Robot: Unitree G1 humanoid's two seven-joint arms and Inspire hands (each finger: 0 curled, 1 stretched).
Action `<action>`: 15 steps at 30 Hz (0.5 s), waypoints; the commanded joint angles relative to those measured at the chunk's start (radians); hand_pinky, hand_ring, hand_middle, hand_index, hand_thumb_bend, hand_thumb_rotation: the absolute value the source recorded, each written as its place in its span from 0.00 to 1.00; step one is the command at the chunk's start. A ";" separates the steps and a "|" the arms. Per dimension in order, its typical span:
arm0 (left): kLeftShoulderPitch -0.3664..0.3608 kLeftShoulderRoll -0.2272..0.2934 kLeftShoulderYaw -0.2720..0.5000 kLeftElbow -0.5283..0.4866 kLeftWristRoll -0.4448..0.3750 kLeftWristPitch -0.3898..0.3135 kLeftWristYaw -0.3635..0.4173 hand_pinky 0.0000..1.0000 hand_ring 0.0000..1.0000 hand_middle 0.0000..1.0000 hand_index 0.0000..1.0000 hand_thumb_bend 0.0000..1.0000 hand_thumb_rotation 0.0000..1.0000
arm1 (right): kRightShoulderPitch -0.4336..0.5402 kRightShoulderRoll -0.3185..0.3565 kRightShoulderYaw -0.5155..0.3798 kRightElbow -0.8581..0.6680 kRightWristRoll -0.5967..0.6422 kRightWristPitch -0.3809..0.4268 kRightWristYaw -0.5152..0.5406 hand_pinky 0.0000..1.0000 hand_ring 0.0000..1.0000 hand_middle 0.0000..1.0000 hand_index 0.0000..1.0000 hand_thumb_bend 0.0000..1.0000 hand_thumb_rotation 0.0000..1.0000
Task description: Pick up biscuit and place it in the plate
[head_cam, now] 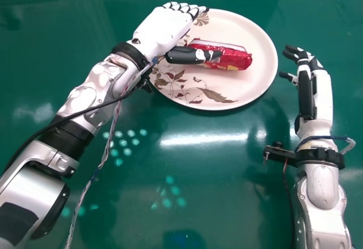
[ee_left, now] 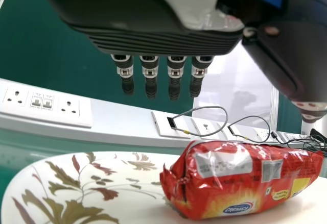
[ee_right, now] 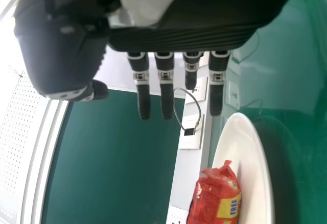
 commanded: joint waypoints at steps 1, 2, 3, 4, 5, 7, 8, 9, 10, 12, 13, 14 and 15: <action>0.037 0.014 0.001 -0.045 0.001 0.003 0.009 0.99 1.00 1.00 1.00 0.98 0.84 | 0.023 -0.008 -0.004 -0.009 -0.014 -0.008 -0.006 0.70 0.78 0.80 0.78 0.50 0.37; 0.052 0.014 0.013 -0.062 -0.008 -0.002 0.029 0.98 1.00 1.00 1.00 0.97 0.86 | 0.025 -0.009 -0.003 -0.011 -0.020 -0.007 -0.007 0.69 0.77 0.80 0.78 0.50 0.38; 0.068 0.015 0.026 -0.081 -0.019 -0.010 0.051 0.96 1.00 1.00 1.00 0.95 0.88 | 0.028 -0.009 -0.003 -0.012 -0.022 -0.008 -0.008 0.69 0.77 0.79 0.78 0.50 0.39; 0.087 0.015 0.043 -0.101 -0.038 -0.021 0.070 0.95 1.00 1.00 1.00 0.92 0.90 | 0.029 -0.007 -0.004 -0.013 -0.021 -0.009 -0.007 0.69 0.77 0.79 0.78 0.51 0.39; 0.109 0.016 0.065 -0.125 -0.064 -0.035 0.088 0.94 1.00 1.00 0.99 0.88 0.88 | 0.031 -0.006 -0.004 -0.013 -0.022 -0.012 -0.007 0.69 0.77 0.79 0.78 0.51 0.39; 0.153 0.020 0.108 -0.172 -0.115 -0.062 0.114 0.88 0.96 0.97 0.95 0.76 0.80 | 0.036 -0.002 -0.004 -0.013 -0.020 -0.018 -0.009 0.68 0.77 0.79 0.77 0.50 0.38; 0.177 0.020 0.134 -0.194 -0.150 -0.081 0.124 0.84 0.93 0.94 0.93 0.71 0.76 | 0.038 -0.001 -0.004 -0.014 -0.020 -0.021 -0.009 0.68 0.77 0.79 0.77 0.50 0.38; 0.200 0.022 0.159 -0.211 -0.186 -0.104 0.133 0.78 0.88 0.89 0.88 0.67 0.69 | 0.040 0.000 -0.004 -0.014 -0.020 -0.021 -0.010 0.68 0.77 0.79 0.77 0.50 0.37; 0.221 0.025 0.182 -0.227 -0.220 -0.127 0.137 0.68 0.81 0.82 0.84 0.63 0.63 | 0.041 0.002 -0.003 -0.015 -0.020 -0.021 -0.011 0.68 0.76 0.79 0.77 0.50 0.37; 0.269 0.032 0.227 -0.259 -0.283 -0.165 0.141 0.58 0.71 0.74 0.78 0.57 0.53 | 0.044 0.005 -0.001 -0.021 -0.025 -0.013 -0.016 0.67 0.76 0.79 0.77 0.51 0.37; 0.295 0.032 0.250 -0.278 -0.310 -0.174 0.142 0.55 0.68 0.72 0.76 0.54 0.49 | 0.046 0.005 0.000 -0.023 -0.029 -0.010 -0.018 0.67 0.76 0.78 0.77 0.51 0.38; 0.322 0.030 0.273 -0.297 -0.331 -0.180 0.154 0.50 0.63 0.69 0.74 0.50 0.45 | 0.047 0.005 0.000 -0.023 -0.029 -0.009 -0.020 0.67 0.76 0.78 0.77 0.51 0.38; 0.347 0.024 0.295 -0.313 -0.347 -0.185 0.168 0.44 0.56 0.66 0.71 0.47 0.40 | 0.047 0.005 0.000 -0.023 -0.028 -0.009 -0.021 0.67 0.76 0.79 0.77 0.51 0.39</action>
